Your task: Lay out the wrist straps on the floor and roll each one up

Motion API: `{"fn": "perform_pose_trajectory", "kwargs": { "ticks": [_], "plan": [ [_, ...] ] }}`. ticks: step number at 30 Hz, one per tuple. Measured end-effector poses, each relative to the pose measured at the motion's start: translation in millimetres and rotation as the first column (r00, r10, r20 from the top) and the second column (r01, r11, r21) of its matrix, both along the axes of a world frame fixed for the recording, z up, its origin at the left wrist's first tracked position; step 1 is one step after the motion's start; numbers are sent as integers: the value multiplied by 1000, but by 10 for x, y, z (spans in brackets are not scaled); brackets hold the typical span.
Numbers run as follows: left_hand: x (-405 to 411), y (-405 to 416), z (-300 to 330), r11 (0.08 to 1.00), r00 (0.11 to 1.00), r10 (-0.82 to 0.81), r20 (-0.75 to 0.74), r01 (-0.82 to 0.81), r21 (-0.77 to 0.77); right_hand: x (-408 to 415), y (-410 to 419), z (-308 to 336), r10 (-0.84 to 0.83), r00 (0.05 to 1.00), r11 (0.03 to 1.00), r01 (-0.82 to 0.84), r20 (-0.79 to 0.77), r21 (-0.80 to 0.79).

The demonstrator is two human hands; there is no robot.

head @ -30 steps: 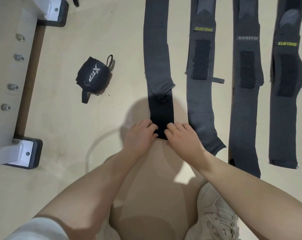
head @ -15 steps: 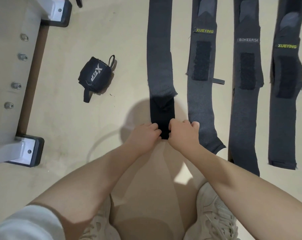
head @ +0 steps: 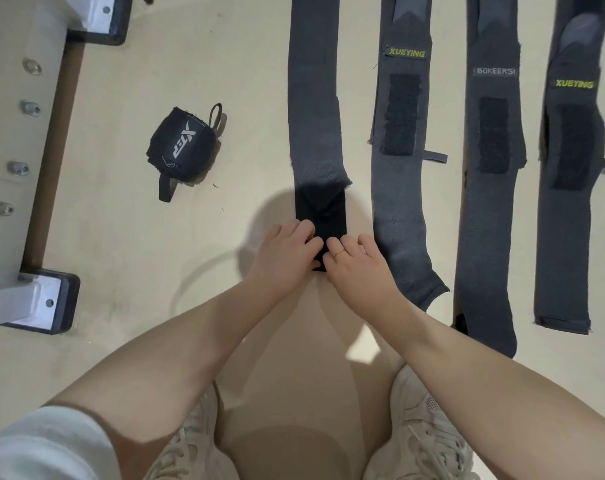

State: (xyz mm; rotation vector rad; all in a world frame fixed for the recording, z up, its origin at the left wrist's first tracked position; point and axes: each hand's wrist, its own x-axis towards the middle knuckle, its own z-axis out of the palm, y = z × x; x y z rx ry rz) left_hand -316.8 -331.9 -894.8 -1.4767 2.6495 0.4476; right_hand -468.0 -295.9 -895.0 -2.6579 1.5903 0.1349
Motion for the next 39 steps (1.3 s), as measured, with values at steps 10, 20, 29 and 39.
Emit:
{"fn": "perform_pose_trajectory", "kwargs": {
  "ticks": [10,20,29,39],
  "plan": [
    [110,4,-66,974,984,109,-143,-77,215,-34,-265,93,-289,957,849,258,-2,461],
    [-38,-23,-41,963,966,232,-115,-211,169,72,-304,112,-262,965,961,262,-11,85],
    [-173,-116,105,912,922,375,-95,-349,215,-66,-280,10,-67,998,998,67,-21,-7],
    [-57,-591,-1,967,982,-52,-180,94,237,-26,-425,62,-330,943,891,301,30,341]
  ]
}}
